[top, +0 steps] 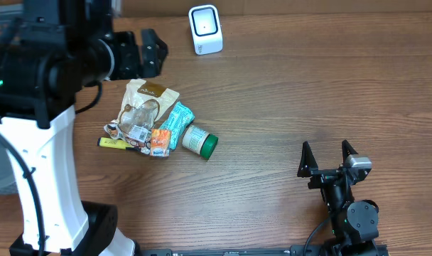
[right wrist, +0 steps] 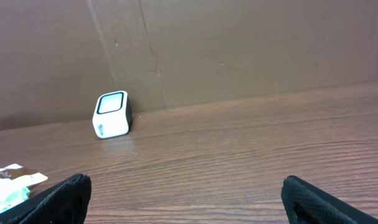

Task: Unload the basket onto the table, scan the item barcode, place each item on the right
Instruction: 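Release the yellow highlighter beside the orange packet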

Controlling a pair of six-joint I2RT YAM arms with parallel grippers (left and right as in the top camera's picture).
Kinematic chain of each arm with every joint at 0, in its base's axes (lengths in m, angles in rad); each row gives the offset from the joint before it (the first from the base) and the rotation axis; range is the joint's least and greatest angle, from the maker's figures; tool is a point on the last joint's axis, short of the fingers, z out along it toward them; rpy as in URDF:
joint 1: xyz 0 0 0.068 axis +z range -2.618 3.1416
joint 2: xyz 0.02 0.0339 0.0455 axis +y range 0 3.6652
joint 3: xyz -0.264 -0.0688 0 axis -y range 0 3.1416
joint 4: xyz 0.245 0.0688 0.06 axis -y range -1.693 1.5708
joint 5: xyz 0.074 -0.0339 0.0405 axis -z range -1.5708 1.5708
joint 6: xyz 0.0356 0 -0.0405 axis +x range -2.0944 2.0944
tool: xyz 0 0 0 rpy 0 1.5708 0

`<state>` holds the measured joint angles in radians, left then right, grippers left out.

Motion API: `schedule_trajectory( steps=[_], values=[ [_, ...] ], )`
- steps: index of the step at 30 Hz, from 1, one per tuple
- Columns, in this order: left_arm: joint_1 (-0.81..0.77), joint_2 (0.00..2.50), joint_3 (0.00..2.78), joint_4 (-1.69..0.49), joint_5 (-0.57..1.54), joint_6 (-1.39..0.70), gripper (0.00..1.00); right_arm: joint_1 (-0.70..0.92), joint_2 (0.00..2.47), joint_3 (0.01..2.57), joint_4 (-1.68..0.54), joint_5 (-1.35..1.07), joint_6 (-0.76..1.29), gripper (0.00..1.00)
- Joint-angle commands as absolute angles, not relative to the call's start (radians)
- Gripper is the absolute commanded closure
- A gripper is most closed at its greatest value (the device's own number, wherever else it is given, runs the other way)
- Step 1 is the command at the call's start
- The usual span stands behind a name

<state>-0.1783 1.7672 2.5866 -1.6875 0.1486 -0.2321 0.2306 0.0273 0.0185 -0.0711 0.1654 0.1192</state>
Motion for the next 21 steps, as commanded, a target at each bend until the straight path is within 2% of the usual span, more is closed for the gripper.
schedule_trajectory(
  steps=[1, 10, 21],
  values=[
    [-0.216, 1.759, 2.55, -1.689, 0.149, -0.217, 0.0, 0.23, 0.025, 0.008, -0.066, 0.179, 0.124, 0.0],
    [-0.276, 1.761, 2.437, -1.687, 0.146, -0.216, 0.0, 0.23, 0.025, 0.008, -0.065, 0.179, 0.124, 0.0],
    [-0.277, 1.762, 2.305, -1.643, 0.147, -0.216, 0.0, 0.23, 0.025, 0.008, -0.065, 0.179, 0.124, 0.0]
  ],
)
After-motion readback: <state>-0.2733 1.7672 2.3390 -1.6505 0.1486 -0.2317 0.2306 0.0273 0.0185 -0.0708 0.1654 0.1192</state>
